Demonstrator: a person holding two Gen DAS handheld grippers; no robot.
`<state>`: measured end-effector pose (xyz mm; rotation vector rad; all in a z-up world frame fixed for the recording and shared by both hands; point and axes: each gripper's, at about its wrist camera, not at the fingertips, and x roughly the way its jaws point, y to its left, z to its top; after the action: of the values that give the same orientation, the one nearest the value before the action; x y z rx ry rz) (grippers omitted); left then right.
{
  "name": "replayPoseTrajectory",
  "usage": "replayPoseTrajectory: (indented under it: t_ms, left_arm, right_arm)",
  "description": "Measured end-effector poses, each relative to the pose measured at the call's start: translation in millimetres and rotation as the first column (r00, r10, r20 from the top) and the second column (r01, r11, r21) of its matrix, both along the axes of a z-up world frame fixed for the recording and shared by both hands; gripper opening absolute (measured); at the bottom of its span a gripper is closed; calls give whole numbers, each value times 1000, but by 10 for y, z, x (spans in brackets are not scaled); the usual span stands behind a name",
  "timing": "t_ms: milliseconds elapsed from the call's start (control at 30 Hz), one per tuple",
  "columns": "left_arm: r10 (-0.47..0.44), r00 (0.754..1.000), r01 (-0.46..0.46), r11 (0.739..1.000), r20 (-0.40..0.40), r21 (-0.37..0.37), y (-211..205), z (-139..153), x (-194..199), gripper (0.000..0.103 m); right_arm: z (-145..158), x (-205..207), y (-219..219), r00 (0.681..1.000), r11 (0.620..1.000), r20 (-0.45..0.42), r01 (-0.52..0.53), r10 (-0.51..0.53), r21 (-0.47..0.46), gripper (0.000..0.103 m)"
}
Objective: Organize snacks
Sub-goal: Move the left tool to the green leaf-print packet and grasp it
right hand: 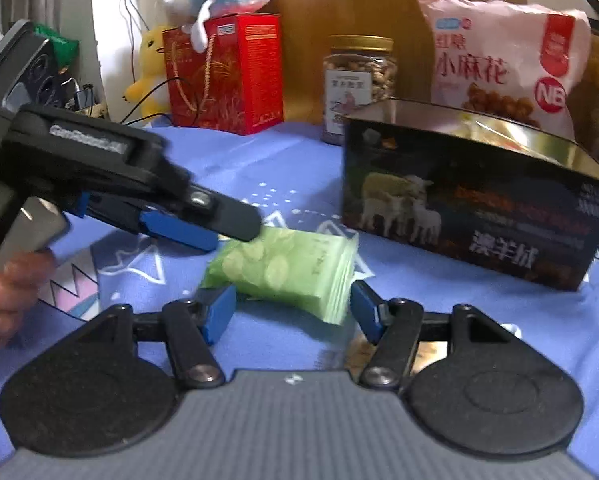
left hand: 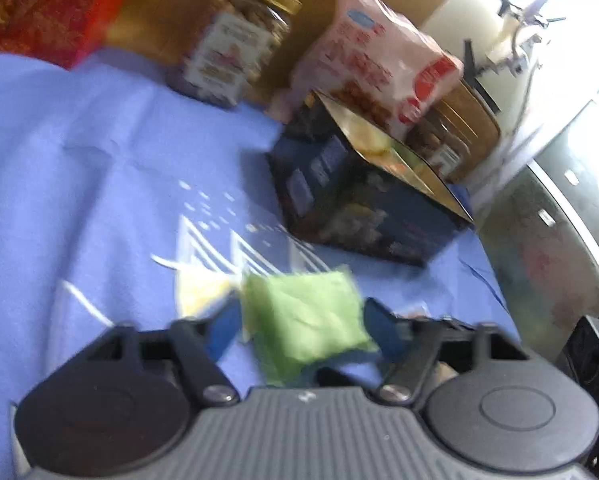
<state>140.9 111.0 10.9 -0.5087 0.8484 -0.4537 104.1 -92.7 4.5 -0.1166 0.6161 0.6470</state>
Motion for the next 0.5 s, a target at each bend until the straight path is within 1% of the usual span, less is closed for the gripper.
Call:
replayPoseTrajectory:
  t_ms: [67,100,133,167,233,300,333,400,500]
  left_arm:
    - [-5,1000,5,1000,8,12,-42,6,-42,55]
    - [-7,1000,6,1000,13,25,-60,8,-83,52]
    - [-11,1000,10,1000,15,29,-73,5,-114,51]
    - [-14,1000,14,1000,16,23,-69,-2,-152,51]
    - [-19,1000,18,1000,13,5,-37,-13,-233,51]
    - [-21,1000,21,1000,18,-1,-39,-8,-321,51]
    - [-24,999,24,1000,21,1,-45,-5,-364,51]
    - [-38,999,38,999,19,-1,-63,-11,-454,51]
    - [-56,998,55,998,30,21,-125,-13,-609,51]
  right_arm:
    - [20,-38,36,1000,1000,-13,-16,16,16,60]
    - [37,-108,79,1000,1000,10,-19,19,-1,60]
    - [47,-179,100,999,1000,34,-15,16,-21,60]
    - [54,-252,118,998,999,57,-14,16,-40,59]
    - [44,-318,119,998,999,69,-2,6,-54,59]
    - [48,-367,89,998,999,68,8,-5,-44,58]
    - [50,-416,69,998,999,68,15,-13,-35,55]
    - [50,-514,40,997,1000,71,23,-22,-17,55]
    - [26,-672,-7,997,999,67,32,-32,-5,55]
